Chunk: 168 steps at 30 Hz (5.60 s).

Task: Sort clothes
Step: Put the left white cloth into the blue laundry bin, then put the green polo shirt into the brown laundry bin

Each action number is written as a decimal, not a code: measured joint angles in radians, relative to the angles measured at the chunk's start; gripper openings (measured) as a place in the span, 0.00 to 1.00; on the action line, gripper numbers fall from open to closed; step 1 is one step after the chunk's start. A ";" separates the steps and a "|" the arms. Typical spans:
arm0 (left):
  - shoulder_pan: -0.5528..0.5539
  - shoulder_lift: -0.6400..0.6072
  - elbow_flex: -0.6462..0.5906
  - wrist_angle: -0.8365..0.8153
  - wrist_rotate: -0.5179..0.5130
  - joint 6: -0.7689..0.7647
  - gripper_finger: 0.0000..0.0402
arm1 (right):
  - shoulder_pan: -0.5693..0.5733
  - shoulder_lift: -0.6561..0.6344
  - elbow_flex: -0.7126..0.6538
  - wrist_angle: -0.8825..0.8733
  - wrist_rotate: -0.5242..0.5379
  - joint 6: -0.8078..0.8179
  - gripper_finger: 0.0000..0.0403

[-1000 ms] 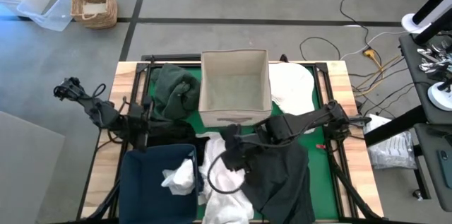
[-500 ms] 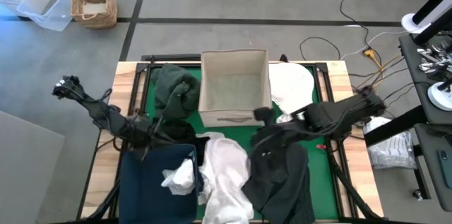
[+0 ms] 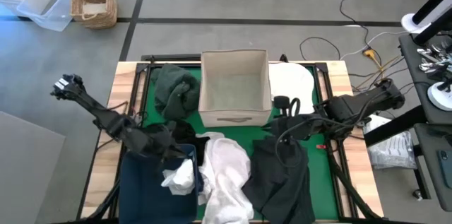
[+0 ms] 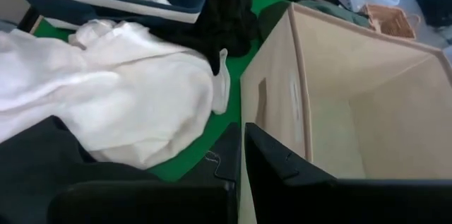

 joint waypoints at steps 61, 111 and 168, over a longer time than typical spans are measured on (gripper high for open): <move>-0.334 0.228 0.332 -0.754 -0.564 -0.433 0.00 | 0.000 0.011 -0.030 -0.034 0.012 -0.066 0.03; -0.319 0.139 0.240 -0.702 -0.609 -0.080 0.00 | 0.000 0.165 -0.222 0.134 -0.177 0.144 0.03; -0.243 0.159 0.248 -0.701 -0.965 -0.256 0.00 | -0.108 -0.017 -0.028 -0.164 0.224 0.060 0.26</move>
